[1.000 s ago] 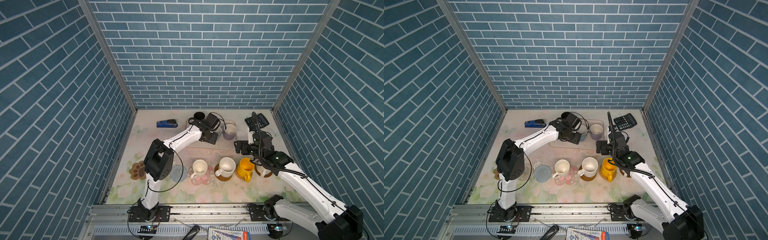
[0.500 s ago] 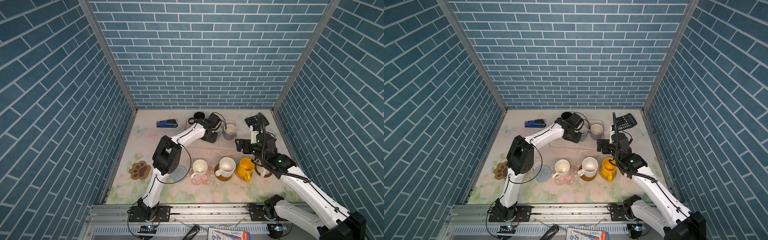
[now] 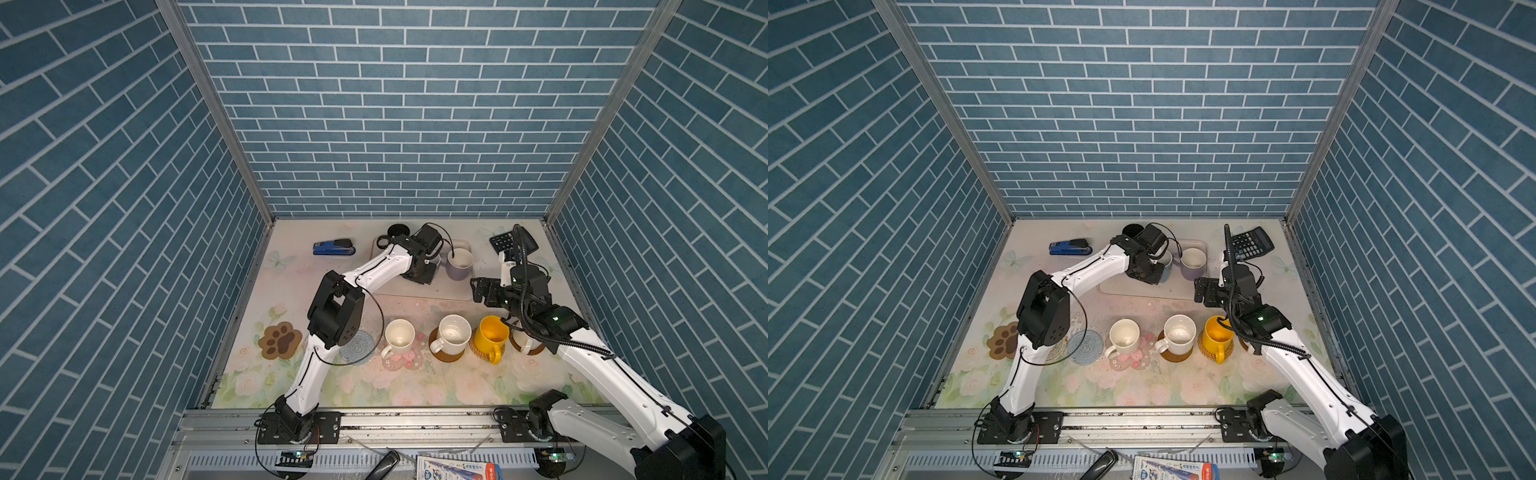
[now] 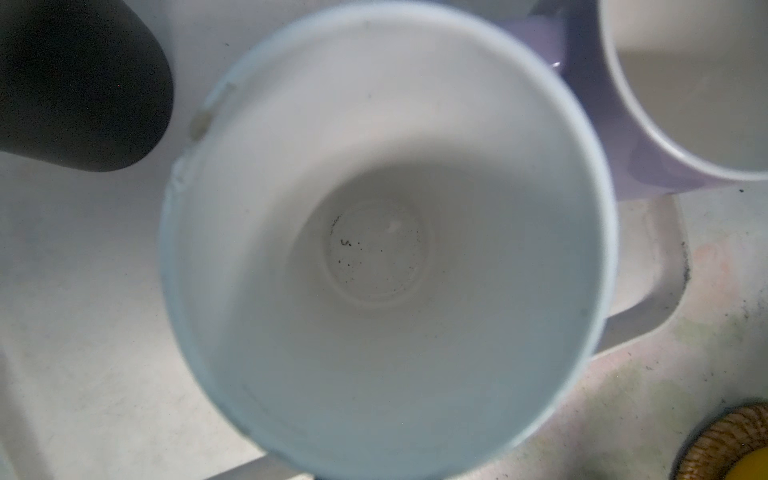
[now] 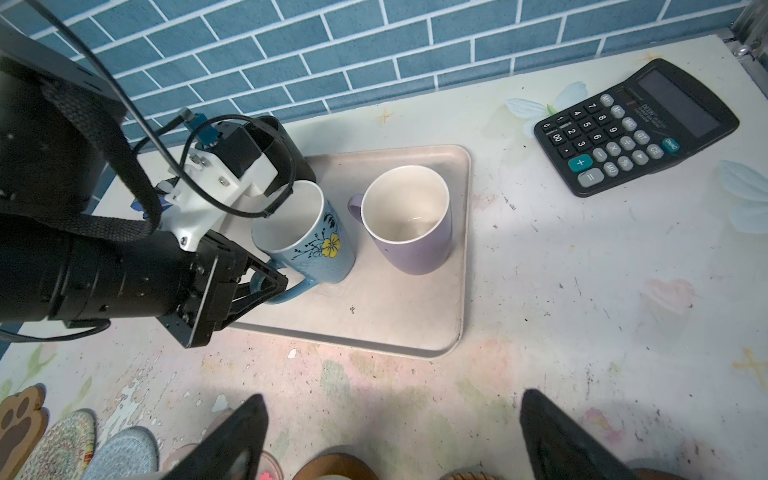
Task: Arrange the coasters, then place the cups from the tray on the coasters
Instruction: 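Lower left gripper onto the light-blue floral mug rim, close and lift, then carry the light-blue floral mug toward the robot over the coaster row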
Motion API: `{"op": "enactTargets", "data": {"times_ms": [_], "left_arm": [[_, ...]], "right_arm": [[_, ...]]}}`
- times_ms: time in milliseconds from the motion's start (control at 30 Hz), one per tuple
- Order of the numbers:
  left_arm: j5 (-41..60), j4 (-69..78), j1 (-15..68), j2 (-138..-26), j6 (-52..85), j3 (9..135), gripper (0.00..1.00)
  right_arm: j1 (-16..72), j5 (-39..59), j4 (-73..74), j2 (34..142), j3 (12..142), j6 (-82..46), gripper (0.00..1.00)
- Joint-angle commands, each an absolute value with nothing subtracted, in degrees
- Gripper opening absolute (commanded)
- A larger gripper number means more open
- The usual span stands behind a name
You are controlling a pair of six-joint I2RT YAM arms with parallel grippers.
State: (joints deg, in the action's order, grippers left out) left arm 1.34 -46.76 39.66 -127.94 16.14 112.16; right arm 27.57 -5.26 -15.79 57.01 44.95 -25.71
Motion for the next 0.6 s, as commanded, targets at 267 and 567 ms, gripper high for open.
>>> {"op": "enactTargets", "data": {"times_ms": [267, 567], "left_arm": [[-2.02, -47.11, 39.20, -117.59, 16.79, 109.96, 0.00], [-6.88, -44.97, 39.02, -103.88, 20.04, 96.65, 0.00]], "right_arm": [[27.33, -5.10, -16.32, 59.21, 45.98, -23.97, 0.95], [28.45, -7.45, -18.12, 62.74, 48.26, -22.24, 0.99]]}}
